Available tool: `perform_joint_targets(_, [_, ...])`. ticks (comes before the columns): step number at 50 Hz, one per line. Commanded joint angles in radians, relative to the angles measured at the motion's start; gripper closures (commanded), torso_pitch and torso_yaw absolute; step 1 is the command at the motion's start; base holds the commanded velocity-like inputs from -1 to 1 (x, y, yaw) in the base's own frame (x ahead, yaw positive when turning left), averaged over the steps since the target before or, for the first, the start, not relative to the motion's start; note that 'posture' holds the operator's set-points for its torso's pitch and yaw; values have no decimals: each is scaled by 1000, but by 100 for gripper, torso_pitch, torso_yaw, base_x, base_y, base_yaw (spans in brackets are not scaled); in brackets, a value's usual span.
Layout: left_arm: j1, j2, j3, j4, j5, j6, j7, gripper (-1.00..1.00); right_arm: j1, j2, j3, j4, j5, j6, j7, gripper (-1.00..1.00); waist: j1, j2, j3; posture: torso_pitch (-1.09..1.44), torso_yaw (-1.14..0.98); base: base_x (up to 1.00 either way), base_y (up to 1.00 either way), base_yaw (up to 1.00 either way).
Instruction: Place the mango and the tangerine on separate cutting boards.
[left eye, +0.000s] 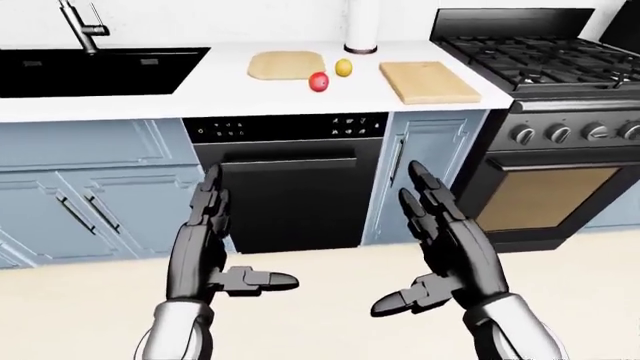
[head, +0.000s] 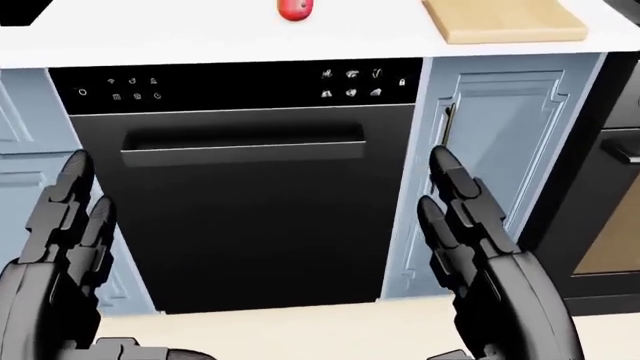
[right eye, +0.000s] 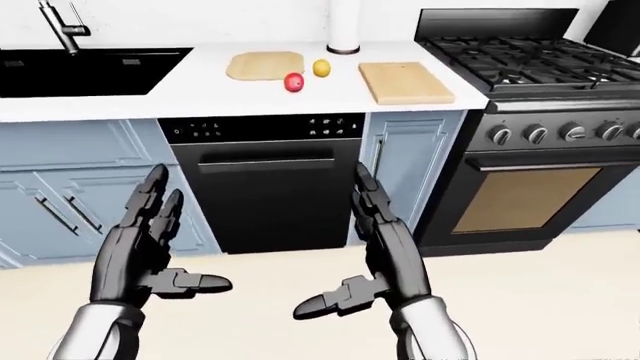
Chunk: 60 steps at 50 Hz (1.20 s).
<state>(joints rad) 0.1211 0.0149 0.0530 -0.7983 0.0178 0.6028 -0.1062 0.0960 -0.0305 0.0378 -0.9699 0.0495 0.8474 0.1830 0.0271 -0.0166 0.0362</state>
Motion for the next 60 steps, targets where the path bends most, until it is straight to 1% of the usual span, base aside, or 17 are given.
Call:
perform_joint_targets(1, [-18, -1, -8, -35, -6, -28, -3, -100, -11, -2, -11, -26, -1, -22, -5, -100, -3, -4, -9, 0, 0, 26, 0, 0])
perform_joint_targets(3, [-16, -2, -9, -33, -5, -32, -3, -100, -11, -1, -14, -25, 1, -23, -4, -100, -4, -56, -24, 0, 0, 25, 0, 0])
perform_joint_targets(4, [-16, -2, -9, -32, -5, -33, -3, -100, -11, -1, -13, -24, 1, -23, -4, -100, -18, -14, -6, 0, 0, 24, 0, 0])
perform_joint_targets(9, [-11, -2, -12, -27, -2, -42, -2, -100, -1, -6, -8, -26, -1, -34, -1, -100, -30, -19, 1, 0, 0, 26, 0, 0])
perform_joint_targets(14, [-10, -2, -12, -27, -3, -43, -2, -100, -1, -5, -7, -27, -2, -33, 1, -100, -37, 29, 12, 0, 0, 26, 0, 0])
perform_joint_targets(17, [-17, -1, -9, -28, -4, -36, -3, -100, 1, -7, -4, -26, -5, -37, 2, -100, -40, 105, -15, 0, 0, 25, 0, 0])
perform_joint_targets(27, [-13, 0, -5, -47, -7, -27, -6, -100, -19, 3, -26, -56, 19, 20, 1, -100, -9, 30, 1, 0, 0, 26, 0, 0])
perform_joint_targets(31, [-47, 13, 11, -110, -2, 49, -20, -100, -70, -16, -85, -77, 79, 100, 3, -100, -11, -67, -27, 0, 0, 26, 0, 0])
perform_joint_targets(32, [-49, 12, 14, -116, -2, 55, -23, -100, -75, -24, -90, -77, 95, 105, -5, -100, -25, -21, -14, 0, 0, 26, 0, 0])
perform_joint_targets(35, [-54, 13, 24, -143, -3, 81, -30, -100, -103, -68, -120, -77, 176, 132, -41, -100, -31, -35, -11, 0, 0, 25, 0, 0])
perform_joint_targets(40, [-104, 33, 56, -246, -10, 200, -37, -100, -157, -183, -163, -77, 381, 157, -189, -100, -36, 9, 1, 0, 0, 25, 0, 0])
perform_joint_targets(44, [-131, 89, 96, -249, -76, 205, 2, -100, -220, -268, -203, -77, 548, 186, -316, -100, -42, 97, -23, 0, 0, 25, 0, 0])
perform_joint_targets(45, [-135, 115, 105, -249, -111, 204, 28, -100, -238, -280, -215, -77, 577, 200, -333, -100, -27, 67, -20, 0, 0, 27, 0, 0])
perform_joint_targets(47, [-139, 170, 116, -249, -189, 206, 92, -100, -258, -296, -229, -77, 619, 213, -359, -100, -25, 79, -8, 0, 0, 26, 0, 0])
perform_joint_targets(53, [-180, 343, 207, -249, -450, 231, 282, -100, -326, -348, -285, -77, 749, 260, -431, -100, -10, 32, -4, 0, 0, 25, 0, 0])
perform_joint_targets(57, [-178, 434, 241, -249, -580, 215, 380, -100, -365, -383, -320, -77, 835, 283, -482, -100, -6, -45, -19, 0, 0, 25, 0, 0])
perform_joint_targets(60, [-172, 486, 270, -249, -649, 202, 423, -100, -381, -399, -333, -77, 864, 292, -499, -100, -19, -38, 1, 0, 0, 26, 0, 0])
